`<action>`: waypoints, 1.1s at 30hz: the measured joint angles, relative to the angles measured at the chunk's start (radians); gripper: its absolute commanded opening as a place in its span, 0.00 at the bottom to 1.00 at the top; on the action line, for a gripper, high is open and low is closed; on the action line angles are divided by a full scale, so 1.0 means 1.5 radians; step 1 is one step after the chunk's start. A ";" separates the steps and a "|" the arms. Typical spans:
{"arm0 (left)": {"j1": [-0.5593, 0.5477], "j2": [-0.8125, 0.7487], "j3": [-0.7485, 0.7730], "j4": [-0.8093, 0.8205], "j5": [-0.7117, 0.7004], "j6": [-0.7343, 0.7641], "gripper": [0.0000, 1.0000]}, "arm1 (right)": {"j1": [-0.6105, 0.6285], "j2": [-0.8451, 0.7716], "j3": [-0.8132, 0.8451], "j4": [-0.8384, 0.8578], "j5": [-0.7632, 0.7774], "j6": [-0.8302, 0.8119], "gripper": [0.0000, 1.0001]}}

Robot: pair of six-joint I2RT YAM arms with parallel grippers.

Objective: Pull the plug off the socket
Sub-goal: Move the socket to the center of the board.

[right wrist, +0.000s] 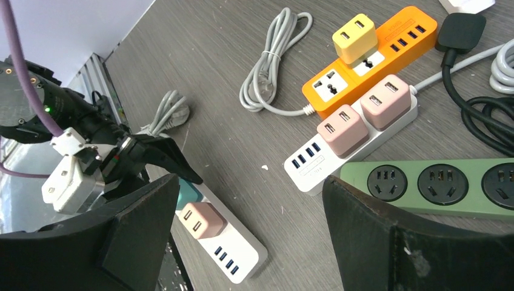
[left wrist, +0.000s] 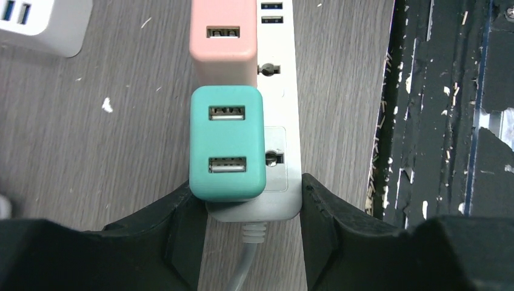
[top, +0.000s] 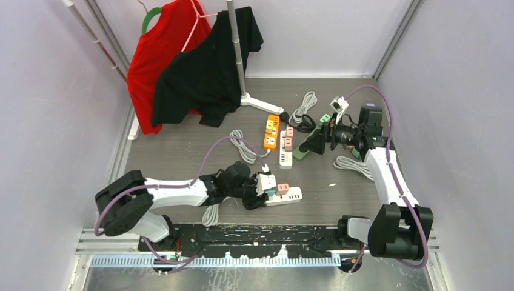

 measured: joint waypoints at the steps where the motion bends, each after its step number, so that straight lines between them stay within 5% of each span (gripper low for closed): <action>1: -0.002 0.015 0.003 0.011 0.004 0.000 0.19 | 0.000 -0.001 0.002 -0.008 -0.001 -0.011 0.92; 7: -0.009 0.066 0.007 0.058 0.000 -0.008 0.50 | 0.000 -0.005 0.012 -0.062 -0.001 -0.090 0.92; 18: -0.014 0.053 -0.046 0.131 -0.042 -0.055 0.73 | 0.000 -0.005 0.016 -0.134 -0.016 -0.198 0.93; 22: -0.014 0.002 -0.075 0.141 -0.058 -0.075 0.74 | 0.000 -0.009 0.019 -0.172 -0.015 -0.244 0.99; 28: -0.014 -0.121 -0.119 0.163 -0.077 -0.114 1.00 | 0.000 -0.034 0.021 -0.232 -0.008 -0.322 1.00; 33: -0.014 -0.221 -0.167 0.198 -0.071 -0.160 1.00 | 0.000 -0.061 0.019 -0.320 -0.064 -0.468 1.00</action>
